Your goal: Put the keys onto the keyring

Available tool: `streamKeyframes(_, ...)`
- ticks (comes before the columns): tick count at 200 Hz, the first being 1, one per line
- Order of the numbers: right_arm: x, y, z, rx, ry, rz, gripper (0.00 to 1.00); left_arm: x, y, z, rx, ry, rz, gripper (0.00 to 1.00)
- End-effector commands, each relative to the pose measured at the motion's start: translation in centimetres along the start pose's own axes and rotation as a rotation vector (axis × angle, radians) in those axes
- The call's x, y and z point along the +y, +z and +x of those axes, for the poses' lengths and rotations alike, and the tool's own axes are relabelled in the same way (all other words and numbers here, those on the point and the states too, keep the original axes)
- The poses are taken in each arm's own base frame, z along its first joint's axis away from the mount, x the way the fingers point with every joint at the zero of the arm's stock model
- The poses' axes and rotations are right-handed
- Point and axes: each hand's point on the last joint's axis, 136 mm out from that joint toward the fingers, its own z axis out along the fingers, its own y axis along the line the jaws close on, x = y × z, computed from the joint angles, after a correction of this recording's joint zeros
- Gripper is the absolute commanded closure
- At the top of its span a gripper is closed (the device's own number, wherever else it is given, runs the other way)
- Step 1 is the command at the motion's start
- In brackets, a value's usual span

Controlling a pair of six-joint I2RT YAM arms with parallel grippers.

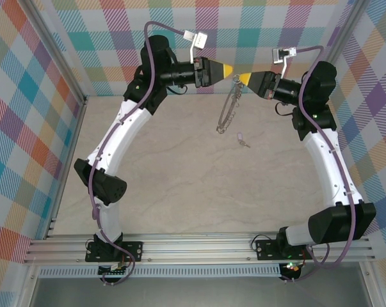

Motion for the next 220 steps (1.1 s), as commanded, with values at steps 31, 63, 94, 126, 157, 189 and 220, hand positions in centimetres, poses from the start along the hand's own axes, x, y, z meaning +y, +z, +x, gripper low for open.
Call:
streamKeyframes(31, 2.0, 0.0, -1.5, -0.035, -0.07, -0.033, 1.0, -2.6, 0.3, 0.0, 0.012, 0.023, 0.084, 0.58)
streamKeyframes(63, 1.9, 0.1, -1.6, -0.038, -0.071, -0.033, 1.0, -2.1, 0.5, 0.6, 0.022, 0.011, 0.071, 0.58)
streamKeyframes(94, 1.8, 0.1, -1.5, -0.037, -0.069, -0.033, 1.0, -1.5, 0.5, 1.0, 0.027, 0.014, 0.046, 0.56)
streamKeyframes(126, 1.7, 0.1, -1.5, -0.038, -0.069, -0.03, 1.0, -1.2, 0.7, 1.3, 0.034, 0.006, 0.048, 0.56)
streamKeyframes(157, 1.6, 0.1, -1.6, -0.042, -0.067, -0.026, 1.0, -1.5, 0.9, 1.6, 0.048, 0.005, 0.068, 0.63)
streamKeyframes(189, 1.4, 0.1, -1.6, -0.046, -0.066, -0.023, 1.0, -1.8, 1.2, 2.3, 0.067, -0.003, 0.085, 0.66)
streamKeyframes(220, 1.4, 0.2, -1.7, -0.048, -0.065, -0.023, 1.0, -1.9, 1.5, 2.5, 0.073, -0.004, 0.093, 0.68)
